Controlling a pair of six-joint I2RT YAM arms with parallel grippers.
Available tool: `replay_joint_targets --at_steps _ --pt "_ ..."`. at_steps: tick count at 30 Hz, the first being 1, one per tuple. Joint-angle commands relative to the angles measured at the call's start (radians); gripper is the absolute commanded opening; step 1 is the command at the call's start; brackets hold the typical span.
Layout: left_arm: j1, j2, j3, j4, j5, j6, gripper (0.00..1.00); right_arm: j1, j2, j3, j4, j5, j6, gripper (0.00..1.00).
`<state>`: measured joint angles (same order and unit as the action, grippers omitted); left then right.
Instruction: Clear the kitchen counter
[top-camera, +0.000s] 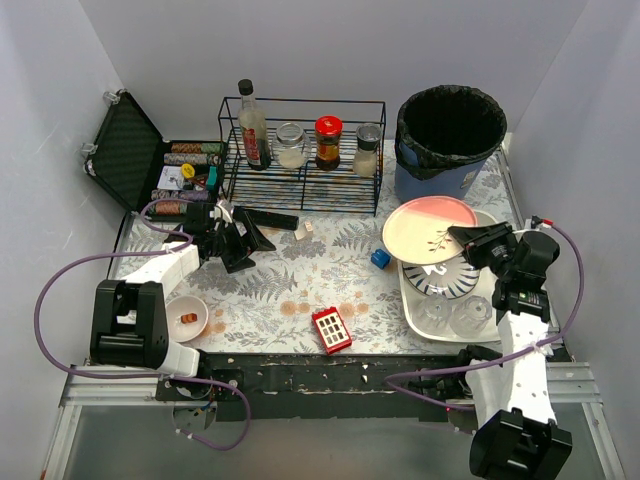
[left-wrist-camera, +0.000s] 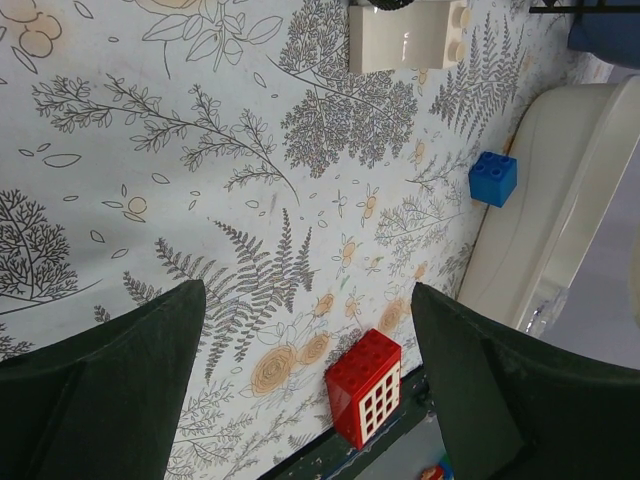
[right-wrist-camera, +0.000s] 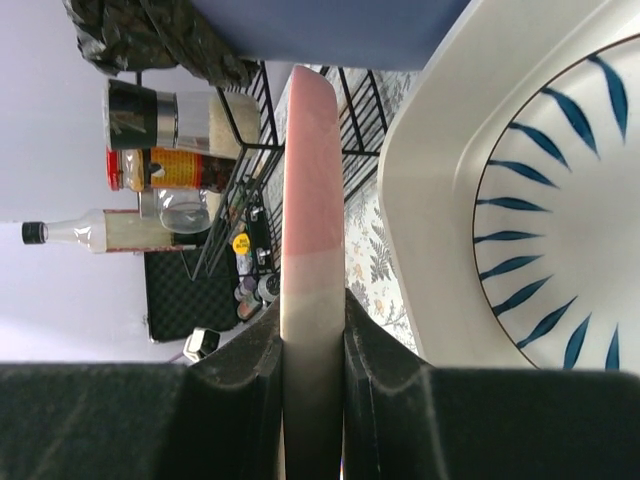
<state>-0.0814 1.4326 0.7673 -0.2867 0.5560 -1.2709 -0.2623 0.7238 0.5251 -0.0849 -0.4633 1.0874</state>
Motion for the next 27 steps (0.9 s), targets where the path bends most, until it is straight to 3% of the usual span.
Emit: replay_joint_targets --at_steps 1,15,27 --pt "0.005 -0.001 0.018 0.011 0.028 0.024 0.83 -0.037 -0.018 0.039 0.152 -0.037 0.033 0.01" --pt "0.003 0.011 0.023 0.020 0.058 0.002 0.82 -0.057 -0.066 0.115 -0.209 0.167 -0.073 0.01" --pt "0.003 0.015 0.024 0.024 0.061 -0.001 0.82 -0.071 -0.052 0.105 -0.239 0.259 -0.086 0.01"
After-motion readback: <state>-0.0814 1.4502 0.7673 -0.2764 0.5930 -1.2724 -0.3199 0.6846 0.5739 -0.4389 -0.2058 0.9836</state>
